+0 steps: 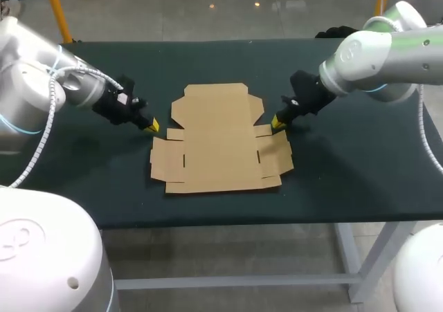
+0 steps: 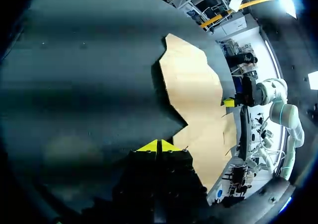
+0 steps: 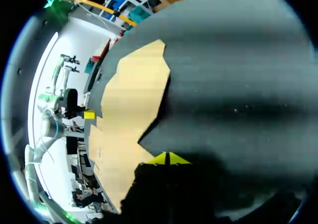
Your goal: Assemble the packaging by folding the flat box into shape, placing the metal phone stand inside, and closing the box properly
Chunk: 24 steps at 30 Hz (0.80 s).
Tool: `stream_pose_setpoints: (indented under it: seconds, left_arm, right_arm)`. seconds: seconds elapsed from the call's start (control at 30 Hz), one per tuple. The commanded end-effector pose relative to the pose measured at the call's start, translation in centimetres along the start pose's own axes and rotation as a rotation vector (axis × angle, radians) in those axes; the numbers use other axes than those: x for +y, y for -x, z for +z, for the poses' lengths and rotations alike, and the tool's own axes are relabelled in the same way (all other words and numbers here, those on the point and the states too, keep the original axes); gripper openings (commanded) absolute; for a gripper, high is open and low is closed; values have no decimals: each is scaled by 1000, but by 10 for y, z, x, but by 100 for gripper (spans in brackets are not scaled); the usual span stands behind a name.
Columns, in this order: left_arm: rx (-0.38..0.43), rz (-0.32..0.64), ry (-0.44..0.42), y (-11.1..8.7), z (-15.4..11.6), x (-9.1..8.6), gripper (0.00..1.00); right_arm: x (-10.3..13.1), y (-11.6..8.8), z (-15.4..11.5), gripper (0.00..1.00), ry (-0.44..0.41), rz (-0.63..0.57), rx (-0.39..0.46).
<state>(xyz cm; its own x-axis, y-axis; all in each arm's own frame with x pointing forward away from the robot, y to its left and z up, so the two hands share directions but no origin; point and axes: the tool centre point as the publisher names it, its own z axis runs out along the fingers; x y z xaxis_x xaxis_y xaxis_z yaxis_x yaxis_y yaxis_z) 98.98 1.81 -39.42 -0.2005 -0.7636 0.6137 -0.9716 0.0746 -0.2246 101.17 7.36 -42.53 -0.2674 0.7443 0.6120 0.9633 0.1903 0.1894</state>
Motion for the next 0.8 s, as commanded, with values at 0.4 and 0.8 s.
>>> stream_pose_setpoints:
  seconds: [0.4,0.8]
  left_arm:
    - [4,25,25,3,10,2,0]
    - [-14,60,13,-4,21,9,0]
  right_arm:
    - [1,0,6,0,-9,-16,20]
    - [-1,-1,7,0,-8,-21,28]
